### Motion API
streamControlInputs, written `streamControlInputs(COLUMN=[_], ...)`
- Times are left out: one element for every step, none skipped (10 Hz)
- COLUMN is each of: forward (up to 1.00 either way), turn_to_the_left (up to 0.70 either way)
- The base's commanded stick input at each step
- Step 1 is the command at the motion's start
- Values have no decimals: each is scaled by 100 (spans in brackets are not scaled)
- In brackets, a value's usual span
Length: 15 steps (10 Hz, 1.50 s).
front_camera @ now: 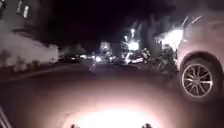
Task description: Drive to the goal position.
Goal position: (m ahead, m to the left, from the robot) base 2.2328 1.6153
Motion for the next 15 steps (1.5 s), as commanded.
streamControlInputs(forward=[85, 85, 85, 85, 85, 85, 85, 85, 85, 85, 85, 85, 85, 85, 85], turn_to_the_left=[-4, 0, 0, 0, 0, 0, 0, 0, 0, 0, 0, 0, 0, 0, 0])
